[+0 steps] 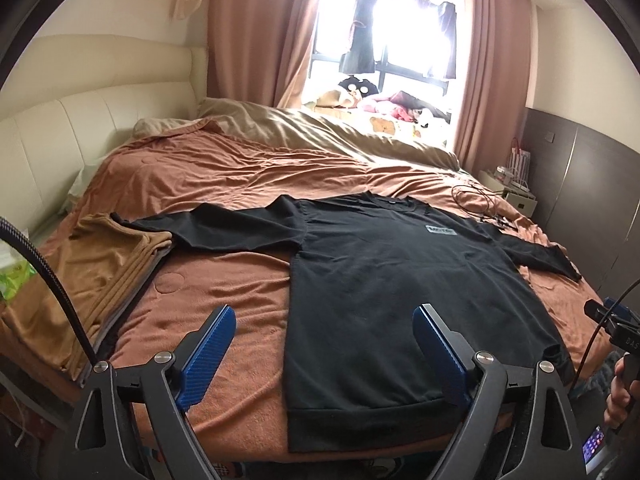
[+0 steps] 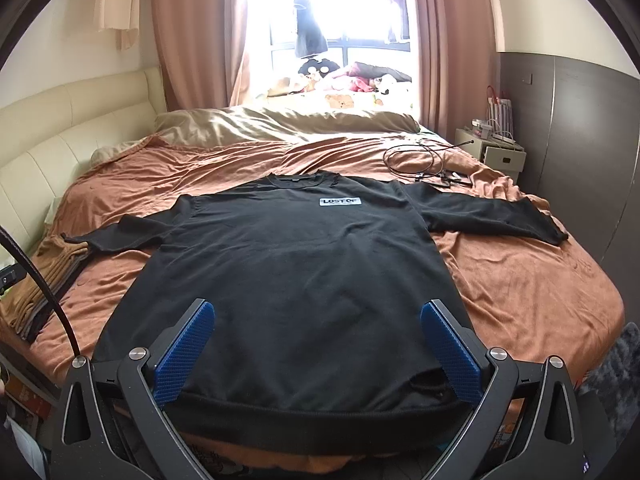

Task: Fold small clothes
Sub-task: 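Move both tools toward the sweatshirt hem and sleeve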

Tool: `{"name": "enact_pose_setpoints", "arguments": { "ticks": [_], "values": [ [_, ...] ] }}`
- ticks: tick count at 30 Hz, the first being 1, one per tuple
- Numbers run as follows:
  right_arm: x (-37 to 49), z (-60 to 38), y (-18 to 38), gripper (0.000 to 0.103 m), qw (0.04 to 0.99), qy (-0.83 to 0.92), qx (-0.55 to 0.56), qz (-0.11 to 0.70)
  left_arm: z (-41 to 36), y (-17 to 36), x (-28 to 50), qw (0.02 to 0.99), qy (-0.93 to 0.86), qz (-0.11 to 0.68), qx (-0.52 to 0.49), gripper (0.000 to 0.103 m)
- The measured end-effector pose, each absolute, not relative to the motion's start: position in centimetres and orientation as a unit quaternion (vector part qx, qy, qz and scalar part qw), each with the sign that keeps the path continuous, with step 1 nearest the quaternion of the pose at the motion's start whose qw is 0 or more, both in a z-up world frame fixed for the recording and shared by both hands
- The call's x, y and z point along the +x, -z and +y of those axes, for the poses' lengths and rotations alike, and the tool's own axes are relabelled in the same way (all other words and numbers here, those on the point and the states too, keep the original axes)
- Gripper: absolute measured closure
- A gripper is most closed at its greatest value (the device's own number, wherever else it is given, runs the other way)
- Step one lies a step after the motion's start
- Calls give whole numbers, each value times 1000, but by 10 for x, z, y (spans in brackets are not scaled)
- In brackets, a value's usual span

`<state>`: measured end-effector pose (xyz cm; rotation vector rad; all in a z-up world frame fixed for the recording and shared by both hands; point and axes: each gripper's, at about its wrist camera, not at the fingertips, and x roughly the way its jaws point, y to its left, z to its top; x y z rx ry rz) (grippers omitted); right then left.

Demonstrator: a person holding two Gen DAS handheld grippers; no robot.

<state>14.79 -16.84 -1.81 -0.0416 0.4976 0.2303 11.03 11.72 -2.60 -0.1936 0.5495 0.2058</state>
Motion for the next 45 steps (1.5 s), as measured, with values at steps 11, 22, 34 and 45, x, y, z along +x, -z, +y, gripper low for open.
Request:
{"name": "enact_pose_setpoints", "arguments": {
  "ticks": [11,22,34,45],
  "values": [
    [203,-156,15,0,945,-149,-26,289,161,31,158,938,-146,293,-110,12],
    [253,-134,22,0,942,-178,-27,284,215,44,200,927,-174,308,-125,20],
    [322,-92,45,29,925,-192,-31,325,273,81,260,906,-205,345,-134,29],
    [379,-63,68,53,907,-203,-27,368,330,127,319,876,-246,391,-138,38]
  ]
}}
